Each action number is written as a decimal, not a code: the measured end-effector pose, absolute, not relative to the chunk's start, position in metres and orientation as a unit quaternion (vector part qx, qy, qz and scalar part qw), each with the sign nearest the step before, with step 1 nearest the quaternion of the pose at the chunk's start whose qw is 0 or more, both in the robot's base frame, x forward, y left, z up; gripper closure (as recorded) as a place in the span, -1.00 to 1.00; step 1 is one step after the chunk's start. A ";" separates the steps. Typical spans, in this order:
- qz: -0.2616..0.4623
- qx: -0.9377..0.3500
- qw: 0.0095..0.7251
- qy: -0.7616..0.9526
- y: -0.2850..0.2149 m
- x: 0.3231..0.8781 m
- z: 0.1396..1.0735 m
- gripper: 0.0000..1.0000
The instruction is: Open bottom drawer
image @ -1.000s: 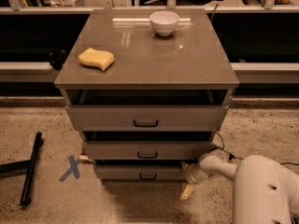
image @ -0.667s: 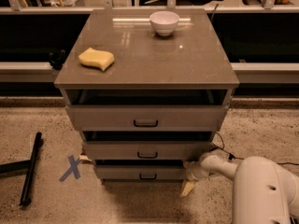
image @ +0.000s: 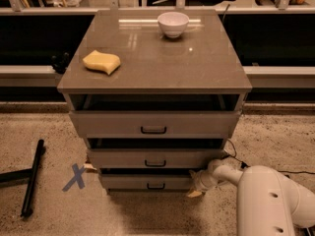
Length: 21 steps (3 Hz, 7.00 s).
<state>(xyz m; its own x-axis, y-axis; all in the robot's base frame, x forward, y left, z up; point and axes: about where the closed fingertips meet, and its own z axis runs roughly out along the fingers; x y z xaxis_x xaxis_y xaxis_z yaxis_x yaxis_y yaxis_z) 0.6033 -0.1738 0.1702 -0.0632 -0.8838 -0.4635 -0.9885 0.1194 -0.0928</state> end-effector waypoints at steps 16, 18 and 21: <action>0.193 -0.682 0.163 0.686 -0.160 0.463 0.169 1.00; 0.224 -0.665 0.200 0.684 -0.152 0.424 0.163 0.48; 0.228 -0.665 0.199 0.683 -0.149 0.421 0.161 -0.91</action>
Offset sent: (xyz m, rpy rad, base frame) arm -0.1136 -0.0166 0.0768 -0.0326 -0.0256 0.0480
